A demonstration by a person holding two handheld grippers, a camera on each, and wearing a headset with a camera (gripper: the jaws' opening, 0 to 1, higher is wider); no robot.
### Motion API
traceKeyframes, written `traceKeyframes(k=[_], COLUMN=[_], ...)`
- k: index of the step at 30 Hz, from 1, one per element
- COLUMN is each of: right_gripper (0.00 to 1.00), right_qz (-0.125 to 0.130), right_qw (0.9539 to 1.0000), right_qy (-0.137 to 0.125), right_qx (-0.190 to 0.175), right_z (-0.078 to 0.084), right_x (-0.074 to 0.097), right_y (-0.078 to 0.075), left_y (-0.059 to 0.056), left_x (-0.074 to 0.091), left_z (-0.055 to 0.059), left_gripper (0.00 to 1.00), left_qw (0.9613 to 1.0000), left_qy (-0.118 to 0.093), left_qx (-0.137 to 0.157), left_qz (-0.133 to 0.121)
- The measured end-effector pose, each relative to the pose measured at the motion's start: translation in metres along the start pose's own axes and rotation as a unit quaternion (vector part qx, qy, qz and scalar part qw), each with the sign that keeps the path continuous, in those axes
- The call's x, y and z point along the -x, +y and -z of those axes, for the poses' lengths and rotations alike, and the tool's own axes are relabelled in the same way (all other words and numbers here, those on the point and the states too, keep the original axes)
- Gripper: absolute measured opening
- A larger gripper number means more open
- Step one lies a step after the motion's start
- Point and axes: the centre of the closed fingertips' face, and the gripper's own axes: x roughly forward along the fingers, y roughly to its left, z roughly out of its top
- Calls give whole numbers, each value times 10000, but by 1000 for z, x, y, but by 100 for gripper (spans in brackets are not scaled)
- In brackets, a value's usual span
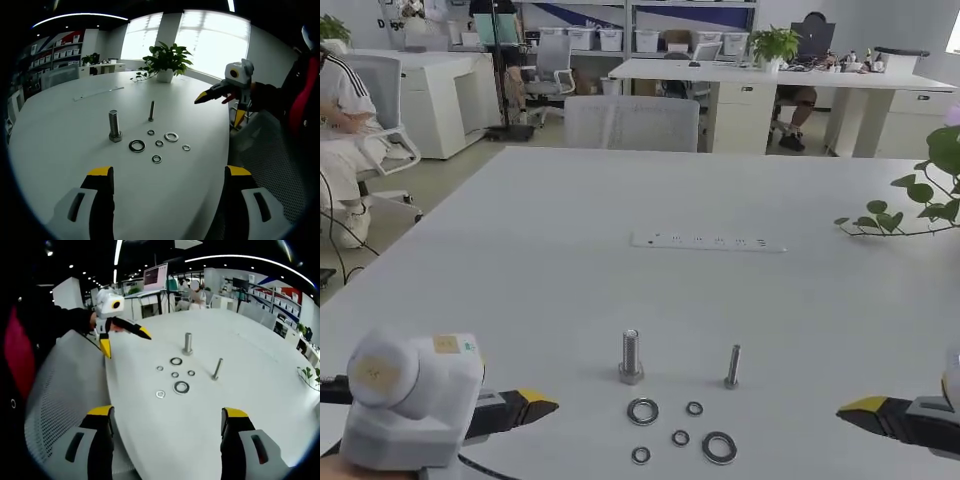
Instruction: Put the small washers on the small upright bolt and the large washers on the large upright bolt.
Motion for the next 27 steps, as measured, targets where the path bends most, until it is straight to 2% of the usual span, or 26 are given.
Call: traceKeyframes(k=[27], right_gripper=[87], right_qz=[-93], right_qw=[9999], right_qy=[132], right_qx=[21], right_z=[5], right_x=[-3], right_y=[2], left_y=[0], left_x=[0], left_z=[2], left_gripper=[91], left_qw=[10000], left_qy=[41], left_qx=[11], left_qz=[-6])
